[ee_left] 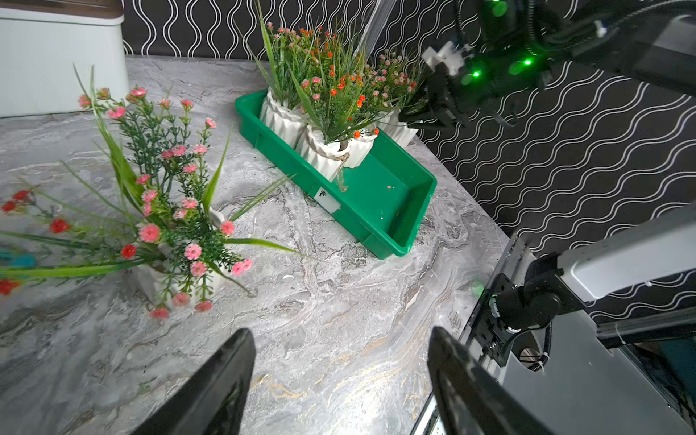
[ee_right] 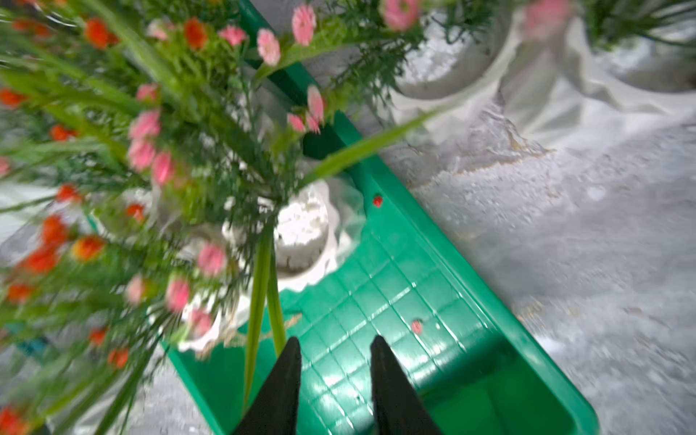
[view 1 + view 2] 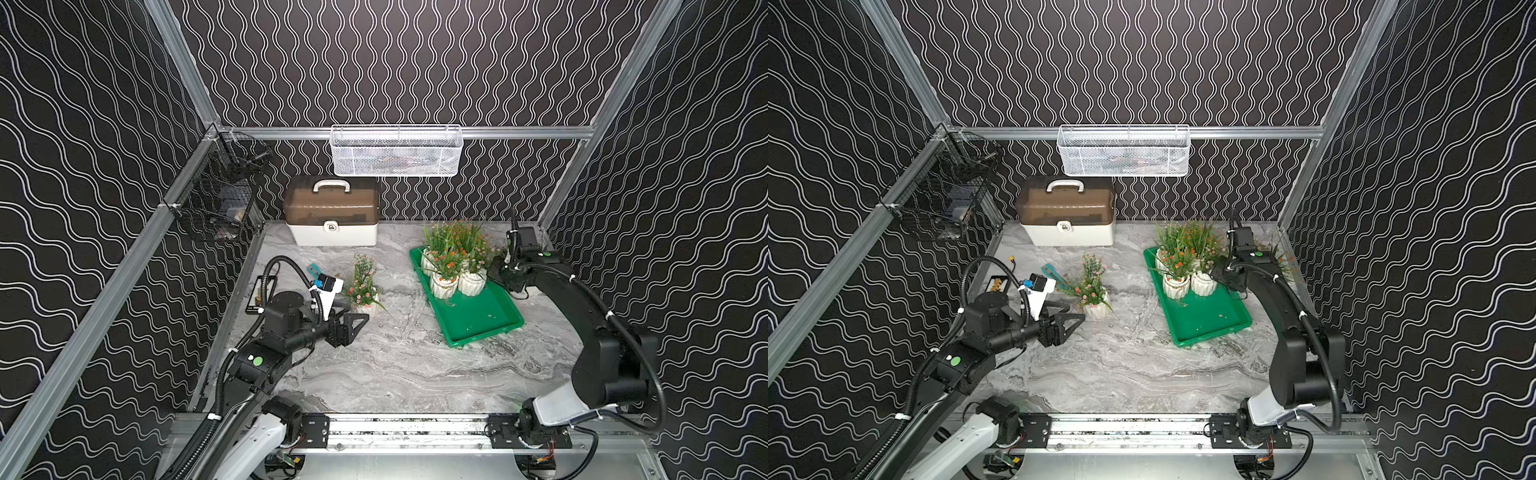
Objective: Put the potted gypsophila into the storage box
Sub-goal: Place the baby's breath potted plant at the storage box, then pick up the baby's breath potted plant from the center of the board.
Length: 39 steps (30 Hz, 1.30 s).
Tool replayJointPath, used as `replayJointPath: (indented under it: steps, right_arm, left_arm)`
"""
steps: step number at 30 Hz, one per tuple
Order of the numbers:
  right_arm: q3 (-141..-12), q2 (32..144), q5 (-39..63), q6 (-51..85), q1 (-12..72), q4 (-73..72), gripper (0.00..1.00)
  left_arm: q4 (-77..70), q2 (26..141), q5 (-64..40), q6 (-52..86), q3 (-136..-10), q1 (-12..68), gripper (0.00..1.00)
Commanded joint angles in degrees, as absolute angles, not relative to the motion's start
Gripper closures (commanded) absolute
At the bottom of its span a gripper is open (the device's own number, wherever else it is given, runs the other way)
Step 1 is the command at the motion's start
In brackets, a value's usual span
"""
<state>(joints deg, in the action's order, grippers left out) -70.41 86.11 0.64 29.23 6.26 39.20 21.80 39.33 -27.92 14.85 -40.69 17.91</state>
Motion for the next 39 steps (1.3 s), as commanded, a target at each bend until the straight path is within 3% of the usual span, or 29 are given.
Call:
replayJointPath:
  steps: [1, 6, 13, 23, 39]
  right_arm:
    - [-66.80, 81.09, 3.71, 27.72, 6.24, 37.49, 0.65]
    - [-62.06, 76.61, -0.16, 25.39, 6.24, 34.86, 0.63]
    - [-65.32, 82.94, -6.96, 22.09, 4.04, 35.23, 0.64]
    - [-72.14, 94.54, -5.67, 15.05, 0.92, 31.64, 0.67]
    - [-79.25, 102.60, -4.44, 10.16, -1.32, 29.40, 0.64]
  left_arm:
    - [23.70, 40.42, -25.37, 14.05, -41.64, 17.71, 0.24]
    - [24.96, 42.30, -25.52, 14.63, -42.40, 17.71, 0.24]
    - [23.60, 42.16, -27.25, 14.77, -41.85, 17.30, 0.24]
    - [23.16, 41.84, -28.39, 14.22, -41.63, 17.14, 0.24]
    - [23.20, 41.62, -29.49, 14.41, -41.63, 16.69, 0.25]
